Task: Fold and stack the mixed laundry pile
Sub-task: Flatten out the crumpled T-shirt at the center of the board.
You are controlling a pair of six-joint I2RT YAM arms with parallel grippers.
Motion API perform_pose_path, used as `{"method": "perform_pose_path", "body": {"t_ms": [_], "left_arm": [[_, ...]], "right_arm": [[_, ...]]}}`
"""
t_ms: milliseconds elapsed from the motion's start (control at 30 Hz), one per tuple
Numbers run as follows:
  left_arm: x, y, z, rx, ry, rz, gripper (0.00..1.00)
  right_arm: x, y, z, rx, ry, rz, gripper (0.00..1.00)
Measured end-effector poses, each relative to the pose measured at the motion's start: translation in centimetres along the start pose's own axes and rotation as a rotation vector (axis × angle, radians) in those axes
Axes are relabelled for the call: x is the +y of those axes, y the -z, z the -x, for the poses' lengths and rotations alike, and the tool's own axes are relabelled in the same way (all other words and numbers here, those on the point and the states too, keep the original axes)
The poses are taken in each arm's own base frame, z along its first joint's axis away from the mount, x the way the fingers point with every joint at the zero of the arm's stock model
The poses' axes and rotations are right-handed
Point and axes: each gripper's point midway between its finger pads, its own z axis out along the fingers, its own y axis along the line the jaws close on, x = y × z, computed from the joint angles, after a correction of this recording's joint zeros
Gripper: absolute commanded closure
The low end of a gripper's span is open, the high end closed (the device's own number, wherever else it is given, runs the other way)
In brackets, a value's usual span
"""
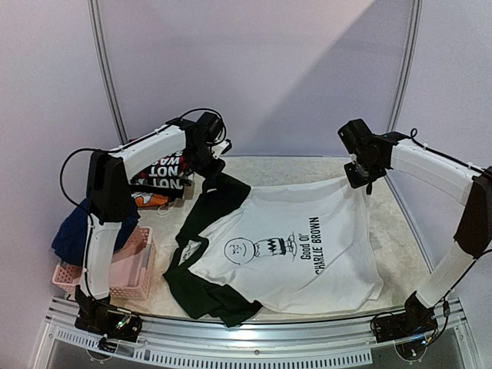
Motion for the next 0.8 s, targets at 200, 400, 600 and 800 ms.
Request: {"method": "perform_pose_path", "body": {"t_ms": [200,400,600,800], "left_arm": [[-0.3,1.0,1.1,-0.039,0.011,-0.025,1.00],[0.2,2.0,1.9,-0.073,0.003,-0.002,1.00],[1.2,2.3,3.1,-0.118,-0.039,0.060,1.00],[3.2,2.5,7.2,-0.239,-0.206,0.272,0.26]], "right_arm": [[-0.2,-3.9,-0.6,0.054,-0.028,-0.026,1.00],[-0.1,-4.7,-0.3,0.046,-0.039,-0.028,1.00],[-0.9,-5.1,0.5,0.028,-0.056,-0.036,1.00],[-2.4,-7.2,2.8,0.016,-0.096,-0.061,0.92]]}}
